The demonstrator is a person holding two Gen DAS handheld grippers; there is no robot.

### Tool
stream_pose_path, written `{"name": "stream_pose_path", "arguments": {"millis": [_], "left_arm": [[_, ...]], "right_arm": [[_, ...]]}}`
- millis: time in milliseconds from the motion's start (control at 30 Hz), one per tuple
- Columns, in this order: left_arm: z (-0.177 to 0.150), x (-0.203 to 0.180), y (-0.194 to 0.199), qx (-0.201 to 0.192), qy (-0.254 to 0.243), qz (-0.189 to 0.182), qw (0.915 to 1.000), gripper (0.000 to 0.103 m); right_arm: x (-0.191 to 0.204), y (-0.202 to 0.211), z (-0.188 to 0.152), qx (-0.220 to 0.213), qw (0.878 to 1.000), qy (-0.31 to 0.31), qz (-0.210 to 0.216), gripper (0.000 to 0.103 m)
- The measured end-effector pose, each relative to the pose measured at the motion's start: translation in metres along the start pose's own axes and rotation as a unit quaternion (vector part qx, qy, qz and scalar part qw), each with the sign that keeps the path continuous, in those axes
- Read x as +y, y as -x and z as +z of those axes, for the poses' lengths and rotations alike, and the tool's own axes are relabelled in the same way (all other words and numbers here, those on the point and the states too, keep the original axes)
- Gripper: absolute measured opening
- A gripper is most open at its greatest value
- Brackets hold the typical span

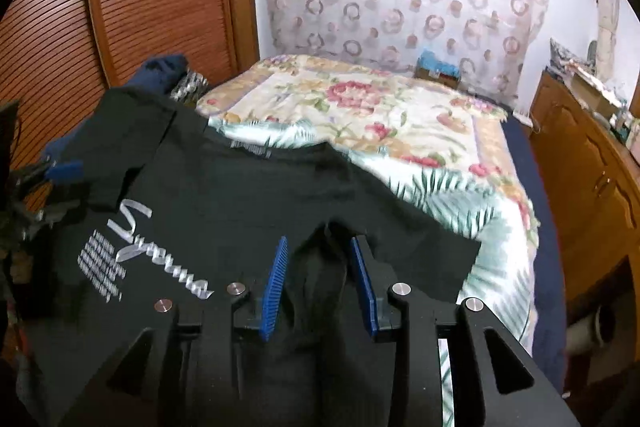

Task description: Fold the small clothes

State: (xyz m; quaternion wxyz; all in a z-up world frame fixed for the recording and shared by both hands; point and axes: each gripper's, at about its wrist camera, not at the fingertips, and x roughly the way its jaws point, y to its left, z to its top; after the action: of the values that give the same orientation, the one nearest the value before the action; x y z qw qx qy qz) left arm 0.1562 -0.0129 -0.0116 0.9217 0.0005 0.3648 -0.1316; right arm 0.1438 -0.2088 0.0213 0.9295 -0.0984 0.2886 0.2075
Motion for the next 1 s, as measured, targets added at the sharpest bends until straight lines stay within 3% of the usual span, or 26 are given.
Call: {"name": "stream_pose_path", "arguments": {"millis": [367,567,733,933,1000], "left_arm": [[0.0,-0.003,0.007,-0.012,-0.005,-0.008,0.9999,0.094],[0.0,0.004,0.012,-0.014,0.004,-0.003,0.9999,0.094],[0.001,0.01,0.019,-0.02,0.007,0.003,0.9998,0.094],[0.01,0.026,0.023,-0.031,0.012,0.014,0.9994,0.094],[0.015,0.035,0.024,-0.035,0.013,0.019,0.9991,0.094]], "right_arm": [[0.022,-0.015,-0.05,0.064,0.998,0.0,0.002,0.033],[0.019,-0.024,-0.048,0.066,0.998,0.016,0.005,0.002],[0.018,-0.004,-0.043,0.039,0.998,0.0,0.044,0.002],[0.018,0.008,-0.053,0.043,0.996,-0.006,0.075,0.003],[0.016,0.01,-0.052,0.038,0.996,-0.01,0.075,0.01]]}}
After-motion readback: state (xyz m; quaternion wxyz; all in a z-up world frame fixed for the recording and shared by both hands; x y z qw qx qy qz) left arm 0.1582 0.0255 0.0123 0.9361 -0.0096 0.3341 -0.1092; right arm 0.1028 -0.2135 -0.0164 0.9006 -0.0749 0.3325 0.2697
